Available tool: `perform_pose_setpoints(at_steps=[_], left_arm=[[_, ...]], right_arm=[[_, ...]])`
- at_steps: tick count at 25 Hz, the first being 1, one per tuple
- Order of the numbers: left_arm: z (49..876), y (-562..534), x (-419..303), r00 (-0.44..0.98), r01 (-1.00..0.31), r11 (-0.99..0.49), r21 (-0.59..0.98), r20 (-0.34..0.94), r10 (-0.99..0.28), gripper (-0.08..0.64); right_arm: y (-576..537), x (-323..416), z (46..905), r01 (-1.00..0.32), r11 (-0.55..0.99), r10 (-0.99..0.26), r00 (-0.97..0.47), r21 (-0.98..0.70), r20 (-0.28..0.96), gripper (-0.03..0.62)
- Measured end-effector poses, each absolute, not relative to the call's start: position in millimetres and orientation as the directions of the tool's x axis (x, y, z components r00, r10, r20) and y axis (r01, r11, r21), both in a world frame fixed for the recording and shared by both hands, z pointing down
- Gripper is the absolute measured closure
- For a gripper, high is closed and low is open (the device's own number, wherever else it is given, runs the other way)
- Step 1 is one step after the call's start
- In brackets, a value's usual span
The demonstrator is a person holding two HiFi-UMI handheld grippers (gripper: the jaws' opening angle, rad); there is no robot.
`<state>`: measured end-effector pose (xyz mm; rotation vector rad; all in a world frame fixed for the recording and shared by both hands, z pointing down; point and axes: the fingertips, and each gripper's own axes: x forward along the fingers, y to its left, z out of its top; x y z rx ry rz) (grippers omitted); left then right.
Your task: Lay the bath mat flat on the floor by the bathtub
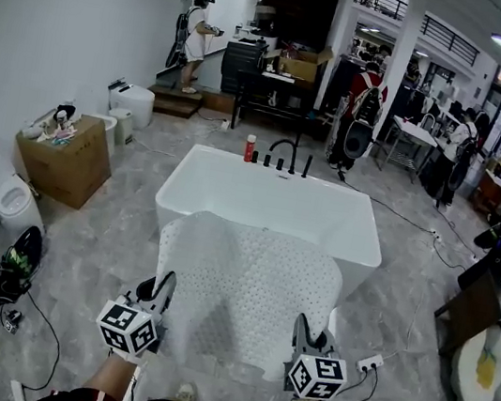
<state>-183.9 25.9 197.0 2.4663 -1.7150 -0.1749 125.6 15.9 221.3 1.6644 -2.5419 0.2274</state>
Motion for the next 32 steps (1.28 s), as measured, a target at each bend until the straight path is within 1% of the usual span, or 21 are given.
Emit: perform_pose_setpoints(at_steps=[8,15,23,32], left_arm=[[194.9,-13.8,-214.1,0.342,-0.912,-0.342,0.228,-0.039,-0.939,0.532],[198.4,-36.2,-236.5,0.335,-0.910,-0.337,0.240,-0.051,-0.941,0.532],[208.8,-70.6,-276.6,0.318,-0.913,-0.316,0.257,-0.036,-0.947,0.532],[216.0,-103.5,-293.1,0.360,-0.896,-0.358,0.261,-0.042,-0.932,0.532]], right_arm=[[-25.0,93.1,215.7,-0.909,0.414,-0.894,-0.417,-0.058,0.166,0.548],[-50.0,66.6,217.0,-0.901,0.430,-0.886,-0.432,-0.048,0.166,0.548],[-81.4,26.3,220.2,-0.895,0.444,-0.877,-0.443,-0.036,0.185,0.548],[-97.7,7.4,224.0,-0.912,0.409,-0.891,-0.405,-0.028,0.203,0.548]])
